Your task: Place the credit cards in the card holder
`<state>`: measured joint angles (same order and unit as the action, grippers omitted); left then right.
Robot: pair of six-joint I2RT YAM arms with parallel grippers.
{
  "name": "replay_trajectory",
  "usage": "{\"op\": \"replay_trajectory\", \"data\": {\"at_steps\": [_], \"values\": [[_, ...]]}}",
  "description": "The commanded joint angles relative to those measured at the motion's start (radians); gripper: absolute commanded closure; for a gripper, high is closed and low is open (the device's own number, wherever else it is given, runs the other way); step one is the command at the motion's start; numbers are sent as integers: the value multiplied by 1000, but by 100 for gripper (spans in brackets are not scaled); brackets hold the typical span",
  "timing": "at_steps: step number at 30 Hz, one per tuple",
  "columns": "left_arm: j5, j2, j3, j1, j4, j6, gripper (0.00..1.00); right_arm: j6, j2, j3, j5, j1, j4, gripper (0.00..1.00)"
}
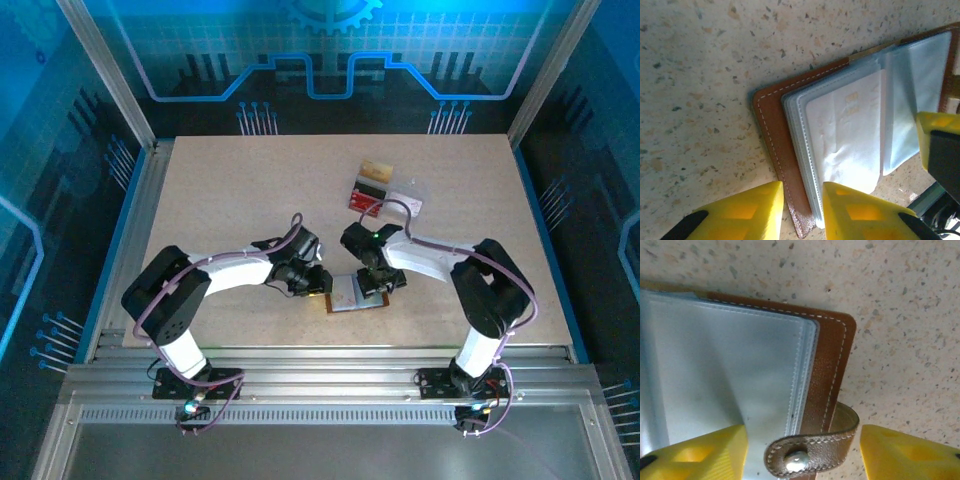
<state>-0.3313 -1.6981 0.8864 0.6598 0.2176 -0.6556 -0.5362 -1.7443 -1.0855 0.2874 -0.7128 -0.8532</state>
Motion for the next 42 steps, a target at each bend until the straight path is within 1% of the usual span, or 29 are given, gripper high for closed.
{"op": "replay_trajectory", "data": {"at_steps": [1, 5, 7, 10, 16, 19, 23, 25, 28, 30, 38, 42], "values": [[-30, -31, -20, -6, -20, -14, 74, -47, -3, -33, 100, -22, -48, 54], [-31, -54, -41, -7, -44, -19, 75, -50, 47, -31, 108, -31, -57, 89], [-38, -66, -53, -5, -63, -25, 76, -48, 75, -40, 100, -39, -63, 100], [-44, -83, -65, -3, -93, -40, 76, -32, 125, -56, 39, -51, -35, 100], [-51, -88, -75, 4, -134, -68, 76, -41, 242, -48, -225, -52, 129, 100], [-58, -86, -69, 4, -144, -78, 76, -85, 258, -18, -357, -51, 246, 100], [-105, -80, -75, -2, -185, -111, 75, -193, 219, 66, -535, -57, 496, 100], [-118, -63, -87, -8, -201, -129, 74, -240, 187, 93, -559, -60, 583, 100], [-92, -7, -110, -18, -175, -131, 69, -272, 141, 115, -559, -60, 645, 100], [-80, 38, -136, -30, -159, -136, 67, -278, 118, 118, -555, -60, 656, 100], [-6, 227, -226, -67, -45, -140, 65, -309, 29, 131, -536, -74, 700, 100], [43, 333, -254, -76, 38, -138, 63, -295, -26, 99, -510, -97, 686, 99]]}}
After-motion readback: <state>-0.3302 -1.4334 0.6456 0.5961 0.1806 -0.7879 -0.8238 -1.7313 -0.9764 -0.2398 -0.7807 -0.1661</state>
